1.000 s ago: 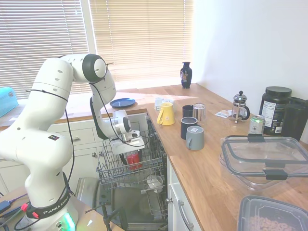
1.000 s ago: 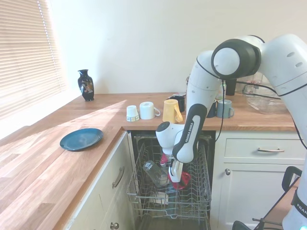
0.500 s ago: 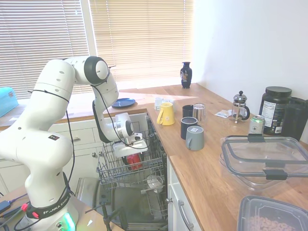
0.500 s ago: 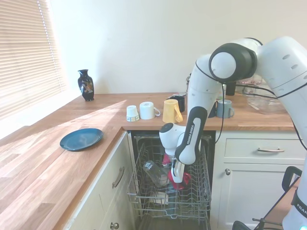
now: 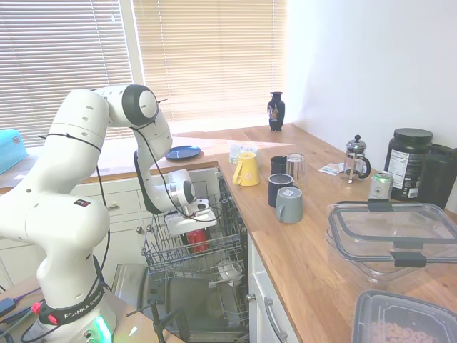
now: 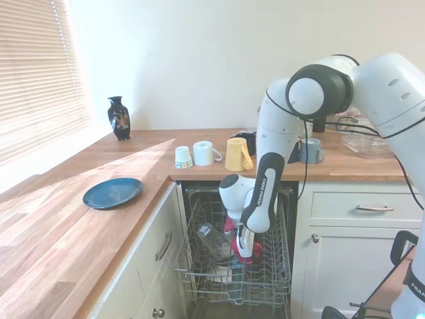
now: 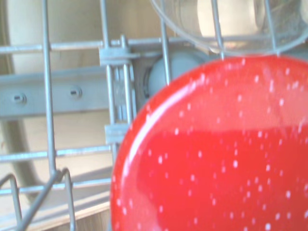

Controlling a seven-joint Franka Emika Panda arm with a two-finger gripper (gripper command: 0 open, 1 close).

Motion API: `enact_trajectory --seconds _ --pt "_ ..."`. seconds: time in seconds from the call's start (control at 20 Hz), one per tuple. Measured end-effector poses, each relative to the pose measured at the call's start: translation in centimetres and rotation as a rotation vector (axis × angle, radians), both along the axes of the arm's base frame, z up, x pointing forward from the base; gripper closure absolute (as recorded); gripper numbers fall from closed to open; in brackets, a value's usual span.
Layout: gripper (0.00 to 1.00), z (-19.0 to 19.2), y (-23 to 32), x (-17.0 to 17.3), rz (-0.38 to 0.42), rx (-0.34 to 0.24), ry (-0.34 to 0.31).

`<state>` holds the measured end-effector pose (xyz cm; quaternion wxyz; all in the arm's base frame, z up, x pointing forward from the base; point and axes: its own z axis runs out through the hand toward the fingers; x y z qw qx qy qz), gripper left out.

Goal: Move a mug from dishwasher to table

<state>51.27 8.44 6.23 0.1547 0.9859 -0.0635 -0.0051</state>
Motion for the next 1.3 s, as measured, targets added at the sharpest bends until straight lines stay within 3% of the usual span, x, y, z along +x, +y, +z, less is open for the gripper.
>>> enact_trajectory --seconds 1.05,1.3 --pt "1.0 0.4 0.3 -0.3 -0.025 -0.023 0.011" --pt "1.0 3.9 1.5 -0.1 -0.021 0.015 -0.044"
